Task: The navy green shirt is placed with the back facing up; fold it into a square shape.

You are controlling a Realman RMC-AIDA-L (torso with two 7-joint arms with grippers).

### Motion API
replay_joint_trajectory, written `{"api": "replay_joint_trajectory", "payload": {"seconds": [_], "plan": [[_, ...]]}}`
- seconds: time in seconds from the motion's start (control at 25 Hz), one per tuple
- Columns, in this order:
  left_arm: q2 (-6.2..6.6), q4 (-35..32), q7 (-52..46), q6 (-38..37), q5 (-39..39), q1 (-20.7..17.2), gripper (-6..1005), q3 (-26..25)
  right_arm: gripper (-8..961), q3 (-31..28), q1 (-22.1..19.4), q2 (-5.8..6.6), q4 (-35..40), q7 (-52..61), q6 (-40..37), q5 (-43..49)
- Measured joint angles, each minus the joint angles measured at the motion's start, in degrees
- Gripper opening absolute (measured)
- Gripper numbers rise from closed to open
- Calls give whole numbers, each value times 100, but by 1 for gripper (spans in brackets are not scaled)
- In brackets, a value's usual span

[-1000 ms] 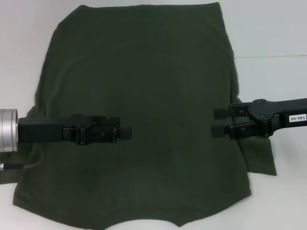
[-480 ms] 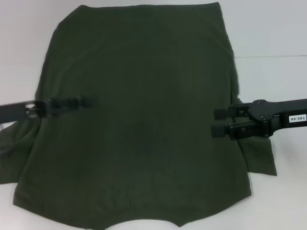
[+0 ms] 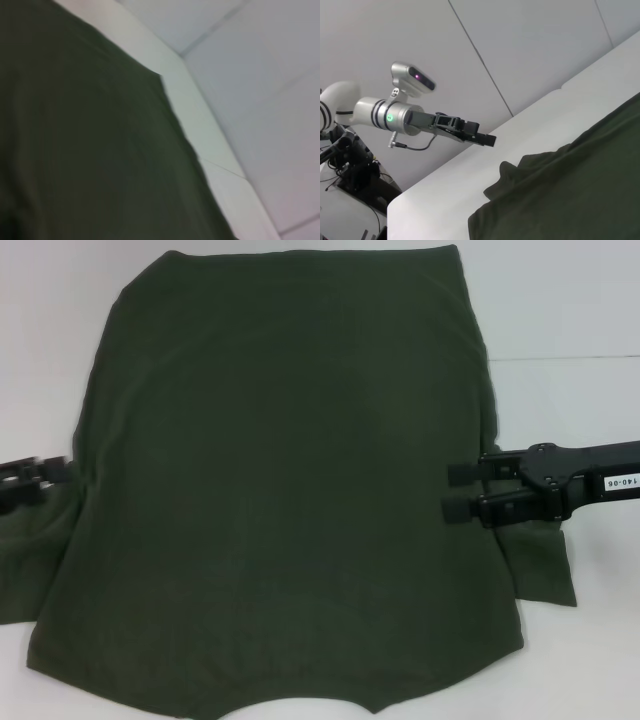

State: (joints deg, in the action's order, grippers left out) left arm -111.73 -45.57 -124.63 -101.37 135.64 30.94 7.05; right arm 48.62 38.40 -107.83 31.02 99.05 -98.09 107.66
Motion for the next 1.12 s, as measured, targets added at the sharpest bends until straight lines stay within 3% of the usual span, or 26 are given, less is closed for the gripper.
{"api": "replay_joint_trajectory", "payload": {"seconds": [0.36,0.72,1.12], "plan": [[49,-361,-259,504,801,-256,838,-354,908,20,27,15,7,-1,13,3],[50,99,-213,1663,1119,-193,839,-191,908,36,27,0,4,-1,28,132],[40,414,-6,2255,1129,-115,839,48,907,14,9,-18,9,-1,37,159]]}}
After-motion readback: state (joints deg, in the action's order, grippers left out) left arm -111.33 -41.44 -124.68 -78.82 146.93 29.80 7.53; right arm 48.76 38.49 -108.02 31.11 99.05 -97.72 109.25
